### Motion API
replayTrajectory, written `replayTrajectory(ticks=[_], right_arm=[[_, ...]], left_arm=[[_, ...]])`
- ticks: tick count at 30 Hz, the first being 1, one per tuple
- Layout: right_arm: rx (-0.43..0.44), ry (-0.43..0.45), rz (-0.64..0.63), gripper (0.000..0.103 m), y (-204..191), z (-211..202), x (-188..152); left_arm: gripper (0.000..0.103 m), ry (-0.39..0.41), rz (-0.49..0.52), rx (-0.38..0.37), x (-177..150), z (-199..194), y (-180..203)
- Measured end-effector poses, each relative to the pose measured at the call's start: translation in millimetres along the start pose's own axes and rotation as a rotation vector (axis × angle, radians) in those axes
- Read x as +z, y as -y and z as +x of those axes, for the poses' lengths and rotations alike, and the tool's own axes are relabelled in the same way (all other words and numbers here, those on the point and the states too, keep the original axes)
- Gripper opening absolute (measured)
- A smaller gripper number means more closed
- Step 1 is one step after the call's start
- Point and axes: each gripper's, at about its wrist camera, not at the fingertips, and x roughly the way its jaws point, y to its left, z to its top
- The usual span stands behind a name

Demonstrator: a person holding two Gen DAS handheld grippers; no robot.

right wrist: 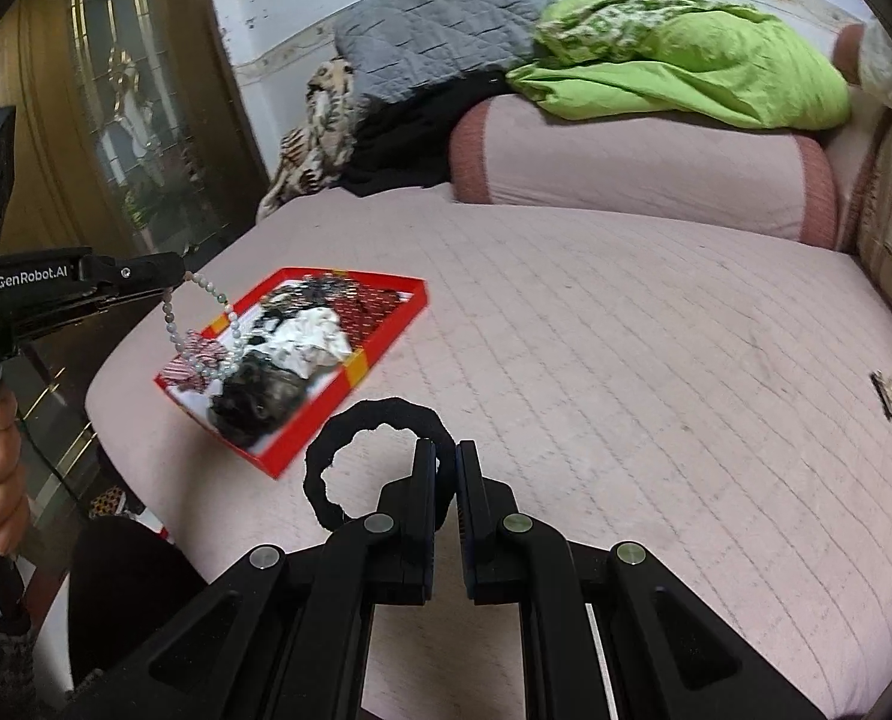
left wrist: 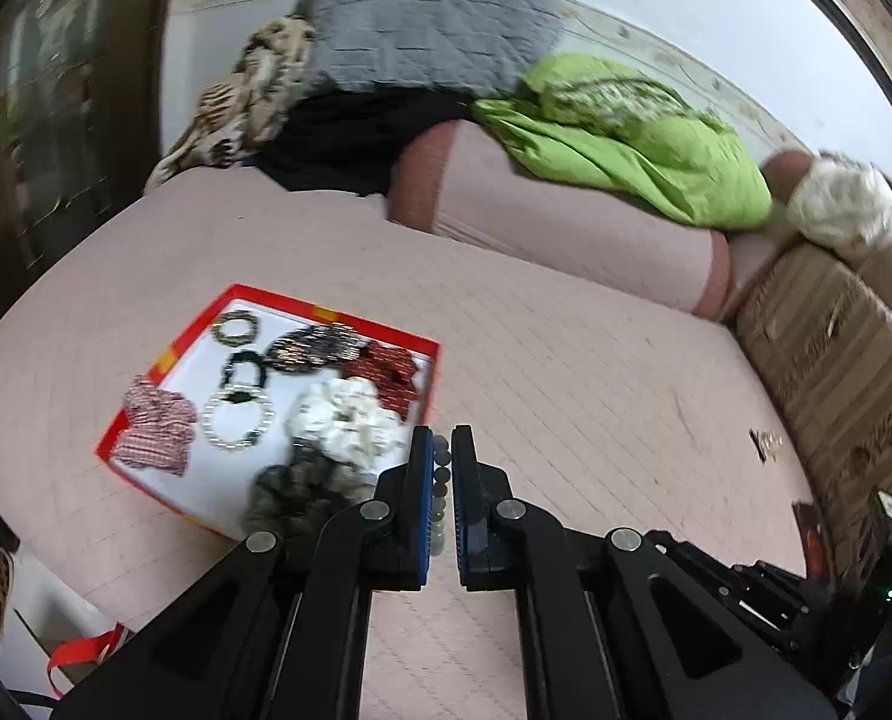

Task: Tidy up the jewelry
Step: 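Carry hair tie and bead bracelet into the tray and open both tools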

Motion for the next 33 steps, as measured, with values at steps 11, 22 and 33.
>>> replayTrajectory(ticks=[11, 22, 33], right_arm=[[0.089, -0.048, -0.085, 0.007, -53.6, 33.6, 26.2], [0.101, -0.077, -0.158, 0.007, -101.3, 93.5, 68.8], [0.108, -0.124, -0.193, 0.008, -145.5, 177.4, 114.4]], left_arm=[[0.006, 0.028, -0.04, 0.181, -1.9, 1.9, -58.7], [0.006, -0.022, -0.073, 0.265, -7.7, 49.4, -105.1], [0.006, -0.059, -0.141, 0.332, -4.1, 89.8, -153.1]])
